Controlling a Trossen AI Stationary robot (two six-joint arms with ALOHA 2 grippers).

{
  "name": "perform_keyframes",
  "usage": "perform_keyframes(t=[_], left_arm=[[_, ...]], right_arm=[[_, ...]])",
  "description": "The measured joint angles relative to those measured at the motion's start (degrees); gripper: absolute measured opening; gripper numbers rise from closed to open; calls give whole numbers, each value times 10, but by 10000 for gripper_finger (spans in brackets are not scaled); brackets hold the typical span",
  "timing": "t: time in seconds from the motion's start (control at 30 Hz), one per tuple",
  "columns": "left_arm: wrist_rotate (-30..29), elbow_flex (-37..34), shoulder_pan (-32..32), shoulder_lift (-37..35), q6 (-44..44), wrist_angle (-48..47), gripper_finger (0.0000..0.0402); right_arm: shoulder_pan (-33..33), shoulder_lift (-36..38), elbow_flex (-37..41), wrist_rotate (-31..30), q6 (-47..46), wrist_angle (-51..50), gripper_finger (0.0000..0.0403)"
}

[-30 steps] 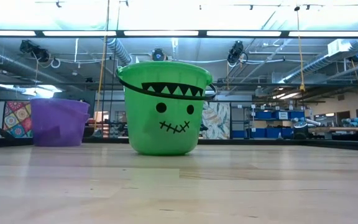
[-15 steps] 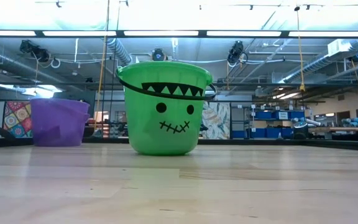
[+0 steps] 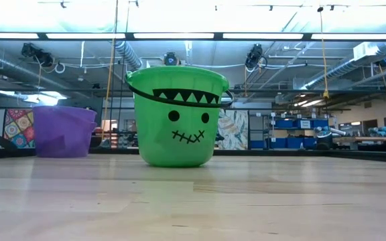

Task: Sort candy by brand, put in halloween buckets
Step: Return to Home Position

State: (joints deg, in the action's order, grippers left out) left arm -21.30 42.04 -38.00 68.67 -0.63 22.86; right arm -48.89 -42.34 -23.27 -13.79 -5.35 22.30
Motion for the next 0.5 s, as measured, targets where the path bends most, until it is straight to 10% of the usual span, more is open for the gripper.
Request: perform_keyframes(t=[0.5], left_arm=[[-153, -288, 1, -208, 62, 126, 211]], right_arm=[[-42, 160, 163, -118, -6, 101, 11]])
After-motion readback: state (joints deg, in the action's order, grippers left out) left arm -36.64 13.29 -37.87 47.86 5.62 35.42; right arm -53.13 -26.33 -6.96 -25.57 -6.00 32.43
